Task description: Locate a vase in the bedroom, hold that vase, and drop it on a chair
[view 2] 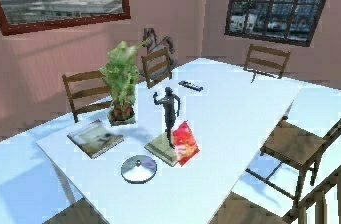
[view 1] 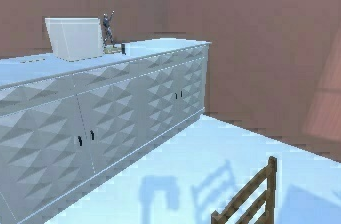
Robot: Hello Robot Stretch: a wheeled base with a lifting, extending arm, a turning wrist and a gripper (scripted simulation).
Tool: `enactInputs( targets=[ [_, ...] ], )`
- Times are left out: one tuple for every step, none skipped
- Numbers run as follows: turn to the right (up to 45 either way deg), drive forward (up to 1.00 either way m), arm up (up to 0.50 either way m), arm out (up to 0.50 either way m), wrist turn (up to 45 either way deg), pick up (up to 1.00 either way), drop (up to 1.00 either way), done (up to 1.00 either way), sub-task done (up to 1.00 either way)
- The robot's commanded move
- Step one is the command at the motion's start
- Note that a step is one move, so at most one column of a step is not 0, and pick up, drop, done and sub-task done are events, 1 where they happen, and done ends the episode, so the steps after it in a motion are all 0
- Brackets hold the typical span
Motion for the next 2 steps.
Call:
enactInputs(
  targets=[
    [0.0, 0.0, 0.5, 0.0, 0.0, 0.0, 0.0, 0.0, 0.0],
    [0.0, 0.0, 0.34, 0.0, 0.0, 0.0, 0.0, 0.0, 0.0]
  ],
)
